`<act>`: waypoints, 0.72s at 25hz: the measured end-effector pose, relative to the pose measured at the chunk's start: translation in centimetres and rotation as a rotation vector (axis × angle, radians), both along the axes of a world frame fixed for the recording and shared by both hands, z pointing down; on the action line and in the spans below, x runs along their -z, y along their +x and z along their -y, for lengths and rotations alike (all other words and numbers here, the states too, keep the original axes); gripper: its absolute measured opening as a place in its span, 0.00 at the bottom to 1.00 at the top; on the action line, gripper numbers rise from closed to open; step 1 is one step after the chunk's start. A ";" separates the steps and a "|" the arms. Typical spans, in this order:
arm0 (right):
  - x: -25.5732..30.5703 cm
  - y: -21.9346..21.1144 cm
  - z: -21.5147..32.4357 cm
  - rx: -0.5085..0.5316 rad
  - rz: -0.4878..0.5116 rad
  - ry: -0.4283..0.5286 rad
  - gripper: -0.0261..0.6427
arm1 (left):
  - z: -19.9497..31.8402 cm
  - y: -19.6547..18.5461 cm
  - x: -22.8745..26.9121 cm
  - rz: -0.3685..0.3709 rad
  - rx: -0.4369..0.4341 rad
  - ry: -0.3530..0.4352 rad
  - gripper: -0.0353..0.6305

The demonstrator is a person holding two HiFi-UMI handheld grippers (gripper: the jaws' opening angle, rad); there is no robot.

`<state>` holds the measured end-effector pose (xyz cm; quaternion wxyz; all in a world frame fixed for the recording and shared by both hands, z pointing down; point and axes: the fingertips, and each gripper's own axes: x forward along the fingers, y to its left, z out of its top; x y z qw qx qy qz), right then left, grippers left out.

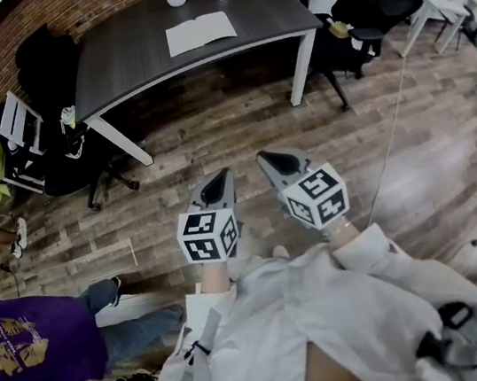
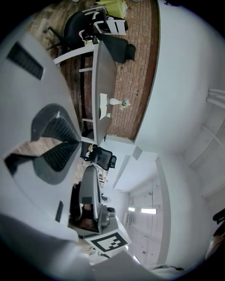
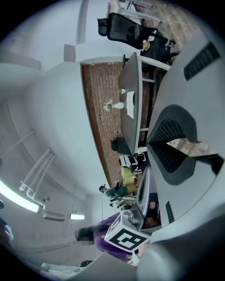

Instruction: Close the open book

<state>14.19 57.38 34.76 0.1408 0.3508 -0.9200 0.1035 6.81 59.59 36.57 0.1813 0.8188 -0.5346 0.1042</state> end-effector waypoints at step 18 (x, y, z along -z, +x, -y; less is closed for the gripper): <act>-3.4 1.7 3.2 0.016 -0.025 -0.020 0.19 | 3.2 -0.2 -3.0 0.048 0.062 -0.049 0.08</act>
